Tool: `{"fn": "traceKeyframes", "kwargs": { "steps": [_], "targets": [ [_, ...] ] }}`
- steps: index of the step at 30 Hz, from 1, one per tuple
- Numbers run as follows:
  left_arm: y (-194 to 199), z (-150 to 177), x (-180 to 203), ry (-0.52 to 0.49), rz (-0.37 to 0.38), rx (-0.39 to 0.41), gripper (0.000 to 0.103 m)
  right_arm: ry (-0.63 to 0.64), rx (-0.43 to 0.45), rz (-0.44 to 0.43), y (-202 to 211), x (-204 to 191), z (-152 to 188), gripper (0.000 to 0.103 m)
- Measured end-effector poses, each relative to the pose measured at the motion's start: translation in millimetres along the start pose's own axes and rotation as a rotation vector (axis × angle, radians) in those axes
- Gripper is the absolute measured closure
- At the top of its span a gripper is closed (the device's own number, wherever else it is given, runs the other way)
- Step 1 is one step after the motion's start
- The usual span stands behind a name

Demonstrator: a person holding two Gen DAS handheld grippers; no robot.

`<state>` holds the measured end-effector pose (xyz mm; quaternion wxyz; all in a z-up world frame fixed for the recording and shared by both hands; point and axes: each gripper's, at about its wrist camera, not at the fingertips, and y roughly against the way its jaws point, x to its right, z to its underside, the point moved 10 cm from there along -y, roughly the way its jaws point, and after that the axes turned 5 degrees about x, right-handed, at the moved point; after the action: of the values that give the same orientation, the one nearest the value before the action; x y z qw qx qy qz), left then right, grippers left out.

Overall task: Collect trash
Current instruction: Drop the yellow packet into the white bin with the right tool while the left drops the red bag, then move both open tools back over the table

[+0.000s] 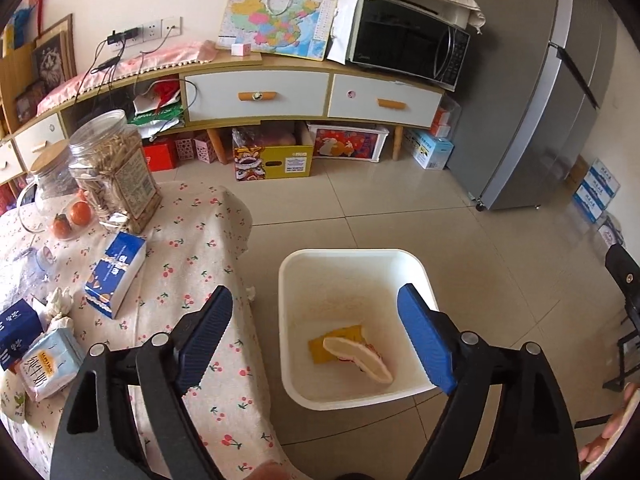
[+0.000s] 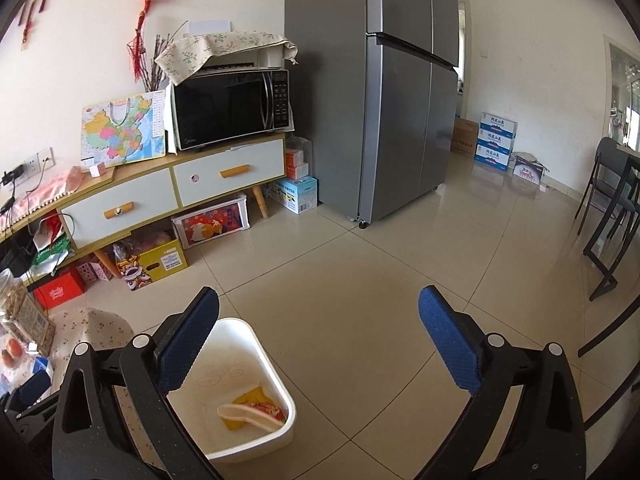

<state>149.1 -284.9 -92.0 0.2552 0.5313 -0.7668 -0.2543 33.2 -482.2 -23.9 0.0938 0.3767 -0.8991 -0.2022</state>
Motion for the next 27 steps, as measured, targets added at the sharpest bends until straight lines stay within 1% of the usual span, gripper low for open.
{"fn": "traceKeyframes", "kwargs": {
  "steps": [2,5,8,12,20,27],
  "targets": [
    [7,-2,-14,0.009,-0.036,0.013,0.015,0.034,0.011,-0.018,7,-15,3,0.007],
    [18,-2,-37,0.027,-0.074,0.029,0.014,0.078,0.024,-0.052,18,-39,7,0.007],
    [27,1,-61,0.038,-0.114,0.04,0.014,0.095,0.042,-0.085,29,-60,10,0.007],
    [41,6,-94,0.058,-0.161,0.061,0.014,0.135,0.043,-0.132,41,-90,16,0.007],
    [66,15,-149,0.111,-0.214,0.083,0.014,0.225,0.069,-0.221,69,-149,32,0.007],
    [78,25,-190,0.145,-0.26,0.075,0.014,0.277,0.075,-0.278,90,-191,47,0.007]
  ]
}}
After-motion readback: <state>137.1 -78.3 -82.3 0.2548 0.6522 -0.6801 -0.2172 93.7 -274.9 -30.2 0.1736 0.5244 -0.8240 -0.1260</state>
